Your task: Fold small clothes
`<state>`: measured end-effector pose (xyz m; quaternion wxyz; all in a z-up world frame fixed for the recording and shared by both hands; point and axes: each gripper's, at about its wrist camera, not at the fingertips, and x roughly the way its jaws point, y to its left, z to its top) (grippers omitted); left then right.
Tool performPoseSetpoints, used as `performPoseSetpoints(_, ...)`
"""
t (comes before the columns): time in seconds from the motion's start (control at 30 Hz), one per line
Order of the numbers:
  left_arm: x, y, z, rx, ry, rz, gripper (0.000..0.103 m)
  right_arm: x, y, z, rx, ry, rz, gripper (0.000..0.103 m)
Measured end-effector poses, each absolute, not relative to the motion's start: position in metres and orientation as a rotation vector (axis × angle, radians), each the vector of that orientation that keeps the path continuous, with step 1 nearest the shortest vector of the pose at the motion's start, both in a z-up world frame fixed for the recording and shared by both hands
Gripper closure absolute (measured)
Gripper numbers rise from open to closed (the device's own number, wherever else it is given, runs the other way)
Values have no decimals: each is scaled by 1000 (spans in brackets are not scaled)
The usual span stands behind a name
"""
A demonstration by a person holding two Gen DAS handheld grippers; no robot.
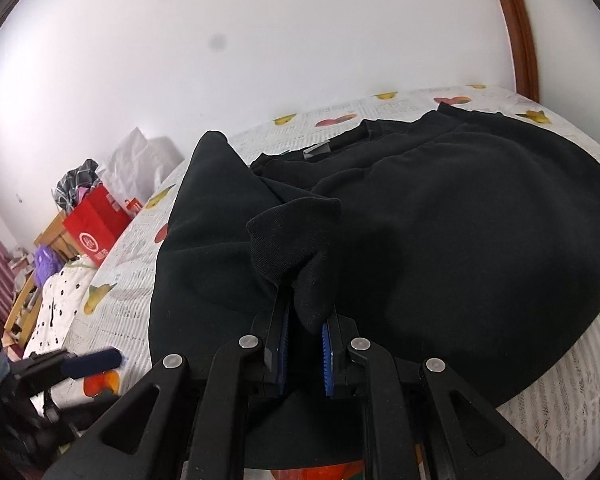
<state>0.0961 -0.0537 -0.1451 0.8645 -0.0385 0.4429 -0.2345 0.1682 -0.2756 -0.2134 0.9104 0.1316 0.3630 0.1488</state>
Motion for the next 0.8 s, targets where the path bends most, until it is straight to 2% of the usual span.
performPoseSetpoints(0.27, 107, -90, -166, -20, 964, -410, 37, 173, -281, -212, 267, 747, 351, 91)
performPoseSetpoints(0.57, 140, -63, -163, -42, 951, -304, 37, 206, -277, -209, 265, 774, 373, 89)
performPoseSetpoints(0.67, 145, -51, -162, -68, 956, -284, 37, 216, -274, -208, 257, 784, 362, 83)
performPoseSetpoints(0.73, 145, -47, -161, -81, 962, -306, 37, 221, -276, -206, 269, 780, 352, 72)
performPoseSetpoints(0.8, 145, -48, -160, -98, 969, -348, 37, 227, -277, -205, 288, 775, 352, 70)
